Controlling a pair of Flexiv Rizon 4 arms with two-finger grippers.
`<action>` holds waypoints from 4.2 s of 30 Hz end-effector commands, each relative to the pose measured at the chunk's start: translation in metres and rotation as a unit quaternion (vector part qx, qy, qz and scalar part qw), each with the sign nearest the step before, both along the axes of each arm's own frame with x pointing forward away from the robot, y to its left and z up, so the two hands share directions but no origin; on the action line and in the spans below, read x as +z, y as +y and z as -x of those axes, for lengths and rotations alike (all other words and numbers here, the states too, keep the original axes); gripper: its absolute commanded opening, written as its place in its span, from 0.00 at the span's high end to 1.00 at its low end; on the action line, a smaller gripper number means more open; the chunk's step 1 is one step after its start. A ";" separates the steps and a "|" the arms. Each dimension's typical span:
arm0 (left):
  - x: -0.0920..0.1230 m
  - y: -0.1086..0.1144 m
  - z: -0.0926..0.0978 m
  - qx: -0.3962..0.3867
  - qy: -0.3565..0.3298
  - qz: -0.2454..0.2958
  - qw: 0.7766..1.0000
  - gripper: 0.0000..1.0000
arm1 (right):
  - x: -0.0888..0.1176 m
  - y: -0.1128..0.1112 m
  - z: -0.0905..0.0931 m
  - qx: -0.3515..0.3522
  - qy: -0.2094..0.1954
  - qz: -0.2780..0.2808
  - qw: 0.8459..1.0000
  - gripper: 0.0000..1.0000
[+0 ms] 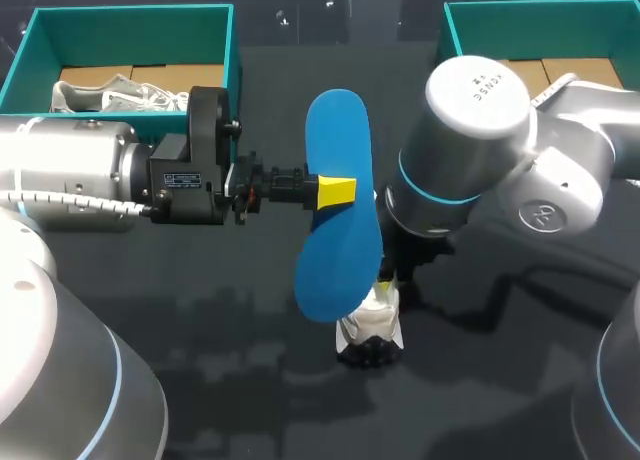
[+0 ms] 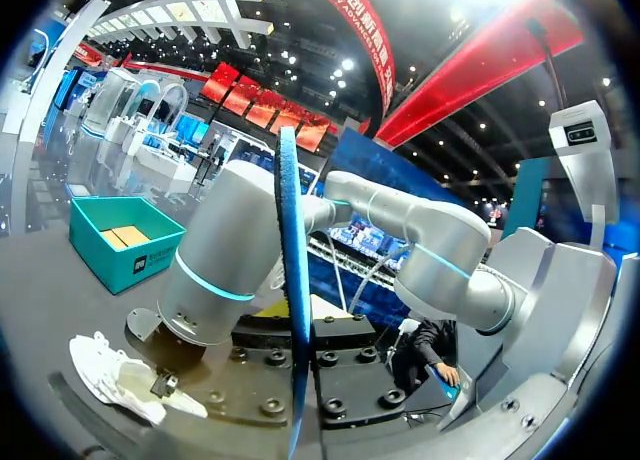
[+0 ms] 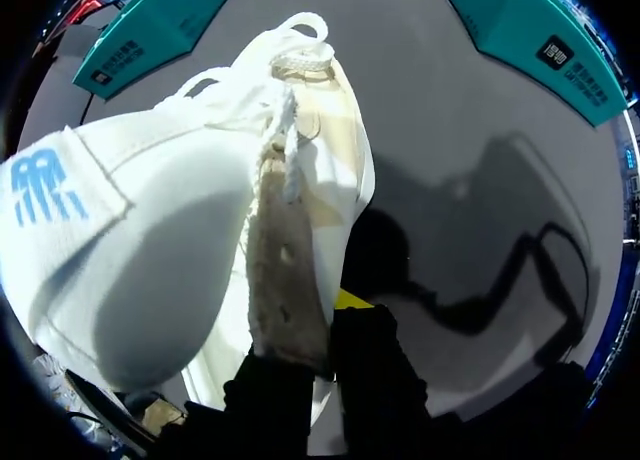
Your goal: Take the shoe out of the shoebox, open the shoe tongue, remove and reinsert the insole, then place the shoe into the shoebox
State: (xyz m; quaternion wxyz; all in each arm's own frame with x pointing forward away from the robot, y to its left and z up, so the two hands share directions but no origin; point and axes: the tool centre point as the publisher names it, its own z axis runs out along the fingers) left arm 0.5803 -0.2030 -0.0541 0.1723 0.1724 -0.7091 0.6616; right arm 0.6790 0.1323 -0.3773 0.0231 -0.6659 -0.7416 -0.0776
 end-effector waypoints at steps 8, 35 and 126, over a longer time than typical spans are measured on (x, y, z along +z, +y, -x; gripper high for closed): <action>-0.001 -0.004 -0.001 0.000 0.000 0.001 1.000 1.00 | -0.019 0.004 -0.001 -0.004 0.008 -0.013 1.000 0.97; -0.001 -0.004 -0.001 0.000 0.000 0.001 1.000 1.00 | 0.051 -0.033 0.006 0.033 -0.011 -0.160 0.986 0.00; -0.120 -0.026 -0.116 -0.035 -0.864 -0.040 0.501 1.00 | 0.196 -0.004 -0.062 0.065 0.016 -0.572 0.818 0.00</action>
